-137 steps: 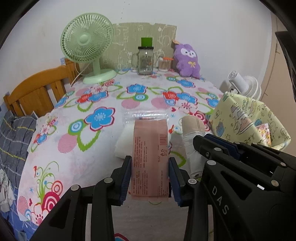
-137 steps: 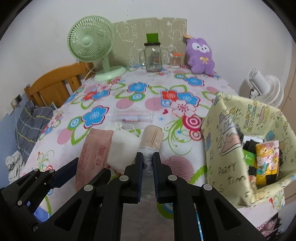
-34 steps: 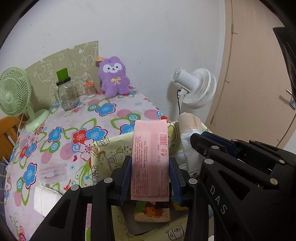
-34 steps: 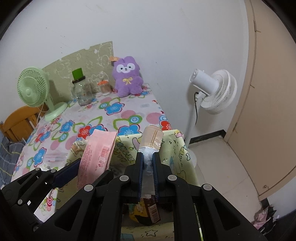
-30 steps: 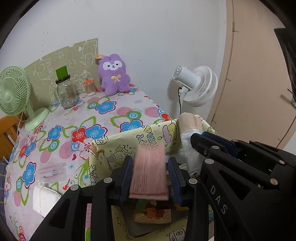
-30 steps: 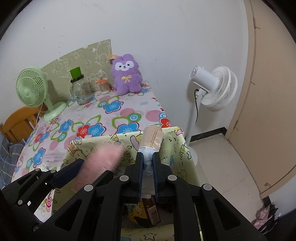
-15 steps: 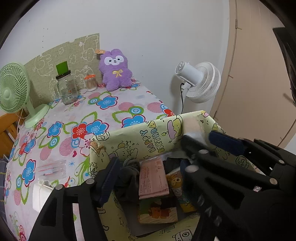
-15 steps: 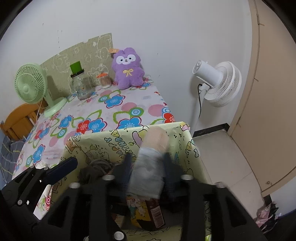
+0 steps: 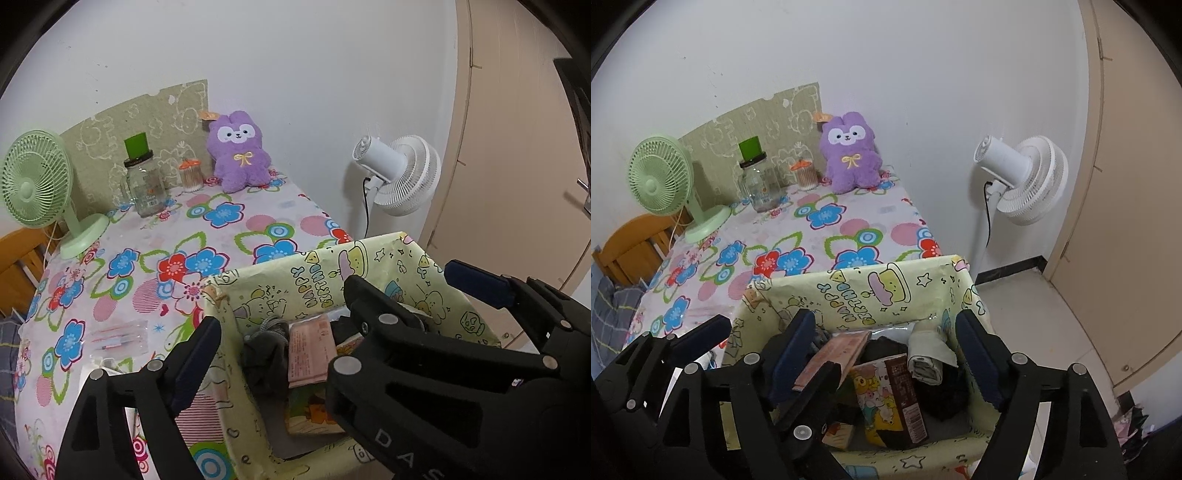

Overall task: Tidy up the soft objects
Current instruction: 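Open the left gripper to drop the pink packet while the right gripper releases the white roll, then withdraw both tools from the box toward the folded white cloth, then lower the left gripper onto the folded white cloth and close on it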

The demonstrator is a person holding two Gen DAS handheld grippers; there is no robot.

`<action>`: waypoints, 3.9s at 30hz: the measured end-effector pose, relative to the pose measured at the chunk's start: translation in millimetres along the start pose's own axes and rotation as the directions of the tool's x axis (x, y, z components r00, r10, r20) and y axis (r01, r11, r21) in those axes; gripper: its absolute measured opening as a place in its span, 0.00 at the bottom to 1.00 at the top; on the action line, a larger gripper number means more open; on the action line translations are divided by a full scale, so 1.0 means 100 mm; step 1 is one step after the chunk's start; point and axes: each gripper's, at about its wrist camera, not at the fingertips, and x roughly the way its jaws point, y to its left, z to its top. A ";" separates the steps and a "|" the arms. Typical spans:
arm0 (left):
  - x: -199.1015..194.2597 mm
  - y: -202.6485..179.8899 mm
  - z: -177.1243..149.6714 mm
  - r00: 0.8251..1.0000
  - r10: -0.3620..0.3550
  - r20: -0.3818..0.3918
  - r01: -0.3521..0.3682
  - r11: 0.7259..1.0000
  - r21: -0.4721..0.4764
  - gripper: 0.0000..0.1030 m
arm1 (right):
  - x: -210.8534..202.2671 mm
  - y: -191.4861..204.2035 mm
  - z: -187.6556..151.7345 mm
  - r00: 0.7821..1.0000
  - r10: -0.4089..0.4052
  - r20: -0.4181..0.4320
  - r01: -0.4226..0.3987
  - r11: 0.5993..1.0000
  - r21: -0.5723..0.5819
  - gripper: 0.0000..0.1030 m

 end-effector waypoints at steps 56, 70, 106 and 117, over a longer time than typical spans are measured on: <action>-1.07 1.04 -0.31 0.980 0.153 0.130 -0.144 0.987 -0.078 0.94 | -0.80 1.34 -0.07 0.980 0.104 0.169 -0.079 0.986 -0.144 0.97; -0.97 1.33 -0.40 0.978 0.171 0.120 -0.159 0.981 -0.109 0.98 | -0.62 1.59 -0.12 0.981 0.130 0.142 -0.106 0.981 -0.164 0.99; -0.32 1.98 -0.86 0.991 0.131 -0.018 -0.133 0.980 -0.149 0.98 | 0.26 2.18 -0.51 0.984 0.181 0.003 -0.175 0.956 -0.234 0.99; -0.04 2.06 -0.96 0.992 0.104 -0.072 -0.114 0.981 -0.160 0.98 | 0.53 2.24 -0.62 0.984 0.170 -0.049 -0.176 0.957 -0.230 0.99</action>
